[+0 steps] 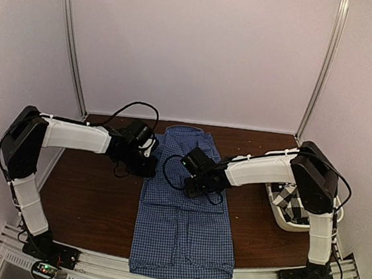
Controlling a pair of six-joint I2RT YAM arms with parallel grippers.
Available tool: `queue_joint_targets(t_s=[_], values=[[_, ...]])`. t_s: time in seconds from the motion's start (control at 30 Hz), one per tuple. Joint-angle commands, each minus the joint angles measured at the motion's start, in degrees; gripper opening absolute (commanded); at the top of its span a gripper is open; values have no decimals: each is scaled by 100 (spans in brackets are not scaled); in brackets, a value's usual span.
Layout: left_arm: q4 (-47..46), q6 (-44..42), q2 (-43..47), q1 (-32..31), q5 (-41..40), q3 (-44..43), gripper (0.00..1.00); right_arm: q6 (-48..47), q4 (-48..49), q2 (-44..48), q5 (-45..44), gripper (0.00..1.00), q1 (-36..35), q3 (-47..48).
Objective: Fold and stack the long sleeve shirts
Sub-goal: Flatten out the square-folded shirt at the center of the board.
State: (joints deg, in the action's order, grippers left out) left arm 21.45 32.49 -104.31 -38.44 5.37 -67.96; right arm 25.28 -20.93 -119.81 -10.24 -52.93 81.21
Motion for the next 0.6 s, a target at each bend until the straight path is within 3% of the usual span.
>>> queue_joint_targets(t_s=[0.0, 0.33, 0.57], values=[[40, 166, 338, 102, -393, -44, 0, 86, -129, 132, -285, 35, 43, 13], [392, 109, 870, 809, -807, -292, 0, -95, -305, 776, -491, 0, 481, 95], [1012, -479, 898, 2161, -853, -1834, 0, -772, -555, 1025, -741, 0, 1582, 810]])
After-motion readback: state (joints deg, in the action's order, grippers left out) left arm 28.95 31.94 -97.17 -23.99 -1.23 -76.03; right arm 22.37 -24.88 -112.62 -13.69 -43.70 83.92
